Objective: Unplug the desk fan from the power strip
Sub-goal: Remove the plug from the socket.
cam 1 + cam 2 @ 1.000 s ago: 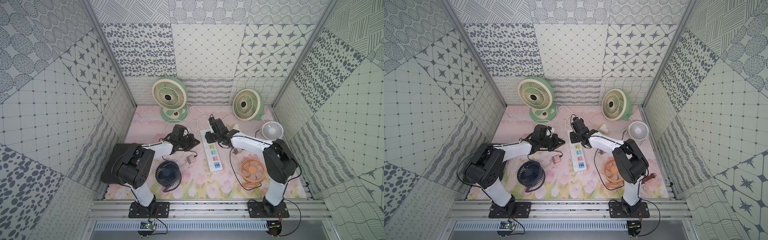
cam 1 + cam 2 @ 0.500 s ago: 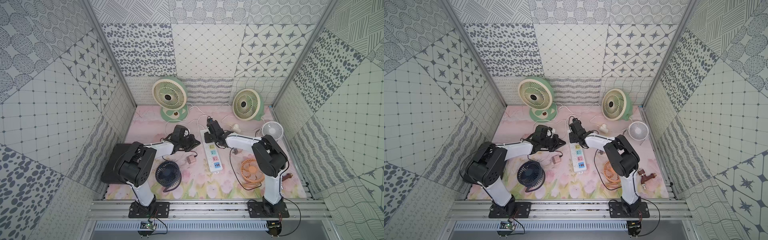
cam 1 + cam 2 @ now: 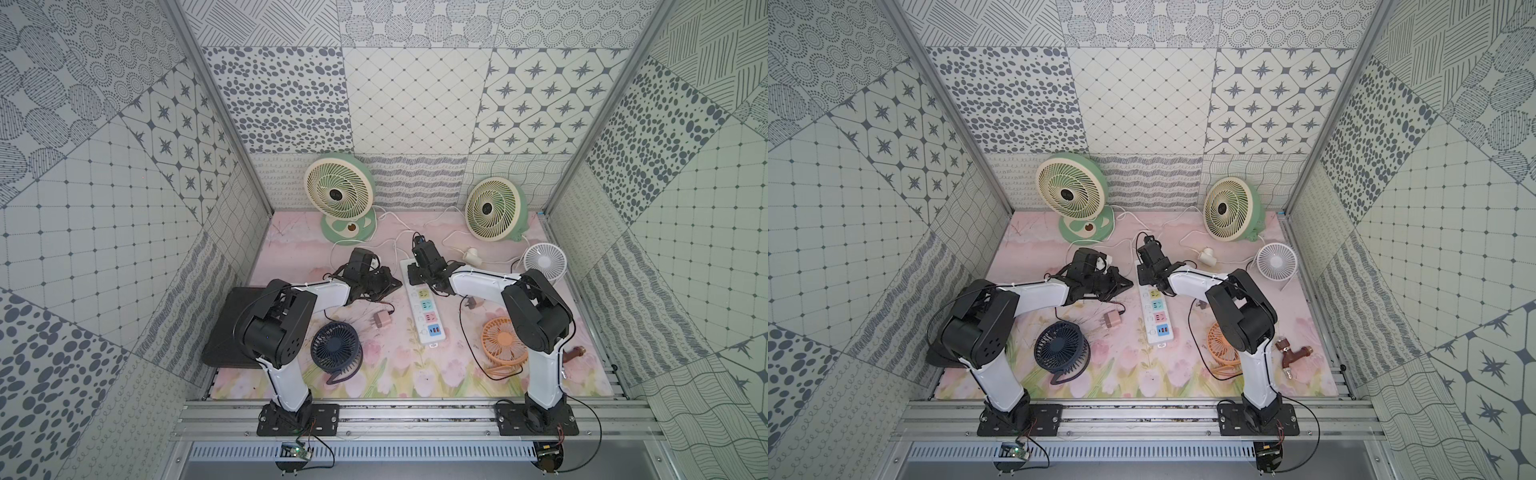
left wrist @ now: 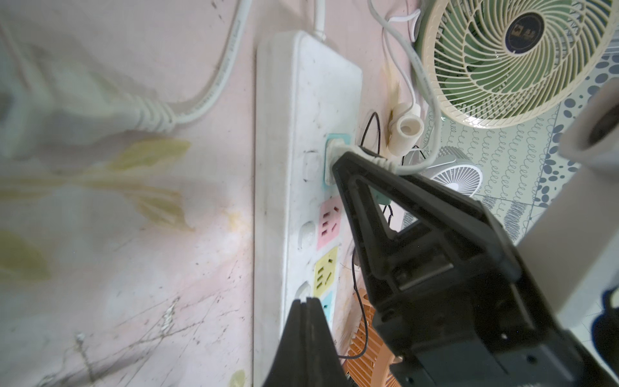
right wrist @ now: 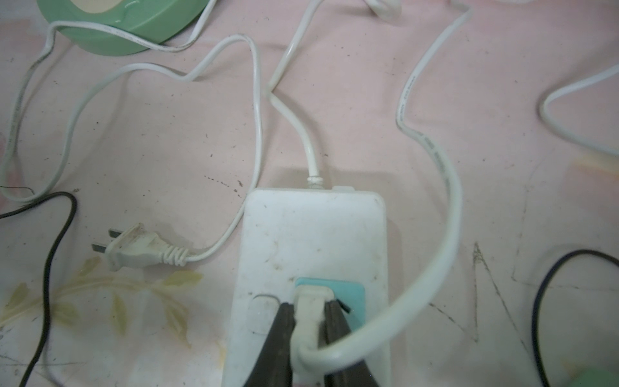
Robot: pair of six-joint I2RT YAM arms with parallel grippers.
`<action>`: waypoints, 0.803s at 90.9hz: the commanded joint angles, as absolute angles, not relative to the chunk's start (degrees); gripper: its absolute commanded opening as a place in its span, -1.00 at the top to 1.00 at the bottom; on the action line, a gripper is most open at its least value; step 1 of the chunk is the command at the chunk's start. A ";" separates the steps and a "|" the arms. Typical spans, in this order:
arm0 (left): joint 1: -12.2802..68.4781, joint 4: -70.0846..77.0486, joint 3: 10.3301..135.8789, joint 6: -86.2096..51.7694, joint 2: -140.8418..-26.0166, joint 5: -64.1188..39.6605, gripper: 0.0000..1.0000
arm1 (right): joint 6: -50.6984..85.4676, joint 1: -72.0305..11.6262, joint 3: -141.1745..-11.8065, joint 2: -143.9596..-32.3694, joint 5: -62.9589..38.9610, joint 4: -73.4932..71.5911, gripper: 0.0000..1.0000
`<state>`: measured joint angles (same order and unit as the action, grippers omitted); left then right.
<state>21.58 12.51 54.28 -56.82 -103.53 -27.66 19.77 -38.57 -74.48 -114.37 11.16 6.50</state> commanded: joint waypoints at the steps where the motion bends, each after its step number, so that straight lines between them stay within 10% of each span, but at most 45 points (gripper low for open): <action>1: 21.69 13.49 56.86 -56.22 -105.01 -28.48 1.00 | 18.59 -39.06 -74.88 -114.08 12.90 3.92 1.00; 73: 22.66 12.53 68.07 -56.34 -118.34 -28.86 1.00 | 19.91 -39.46 -71.72 -112.80 11.39 2.38 1.00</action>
<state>22.33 12.58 66.94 -56.84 -116.64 -28.18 19.53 -38.98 -72.66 -114.06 12.05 3.62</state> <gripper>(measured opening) 0.062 0.173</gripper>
